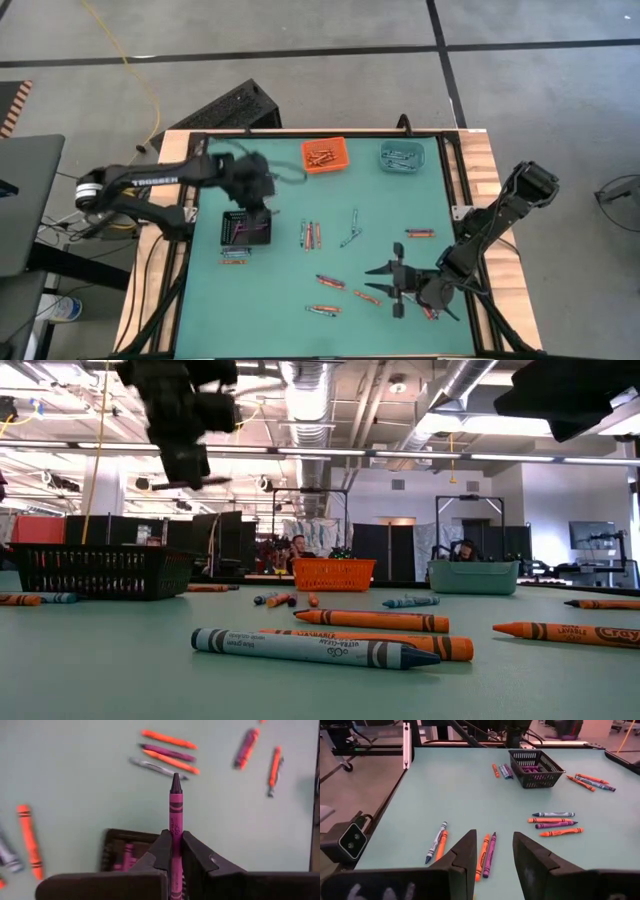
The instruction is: Sort crayons
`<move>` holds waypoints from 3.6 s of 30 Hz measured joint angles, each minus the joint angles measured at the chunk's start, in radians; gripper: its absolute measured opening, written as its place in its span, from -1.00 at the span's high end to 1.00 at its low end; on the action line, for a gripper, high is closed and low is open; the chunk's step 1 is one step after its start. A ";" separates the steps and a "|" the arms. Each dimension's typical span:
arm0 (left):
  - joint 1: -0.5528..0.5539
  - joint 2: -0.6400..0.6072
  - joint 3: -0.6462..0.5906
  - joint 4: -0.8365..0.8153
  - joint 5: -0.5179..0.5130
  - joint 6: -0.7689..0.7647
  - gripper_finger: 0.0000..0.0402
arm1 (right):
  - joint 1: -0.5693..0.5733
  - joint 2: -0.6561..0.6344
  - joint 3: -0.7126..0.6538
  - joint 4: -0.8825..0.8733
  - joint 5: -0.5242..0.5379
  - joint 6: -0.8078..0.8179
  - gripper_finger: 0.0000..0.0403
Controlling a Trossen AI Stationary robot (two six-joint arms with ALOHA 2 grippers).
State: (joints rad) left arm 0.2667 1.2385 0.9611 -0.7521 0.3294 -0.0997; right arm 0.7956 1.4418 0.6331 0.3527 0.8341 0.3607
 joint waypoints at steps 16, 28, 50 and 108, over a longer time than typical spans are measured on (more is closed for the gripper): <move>-0.473 0.093 0.000 -0.185 -0.513 -0.224 0.94 | -0.046 0.000 0.000 0.003 -0.029 -0.029 0.36; -0.449 0.242 0.000 -0.253 -0.521 -0.241 0.94 | -0.059 0.000 0.000 0.003 -0.054 -0.029 0.36; -0.406 0.259 0.071 -0.313 -0.494 -0.297 0.38 | -0.059 0.000 0.000 0.003 -0.053 -0.029 0.36; -0.391 0.888 0.352 0.703 -0.632 -0.167 0.40 | -0.082 0.000 0.000 -0.023 -0.080 -0.029 0.36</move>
State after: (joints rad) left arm -0.1245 2.1269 1.3132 -0.0493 -0.3030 -0.2668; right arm 0.7136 1.4418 0.6331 0.3302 0.7544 0.3321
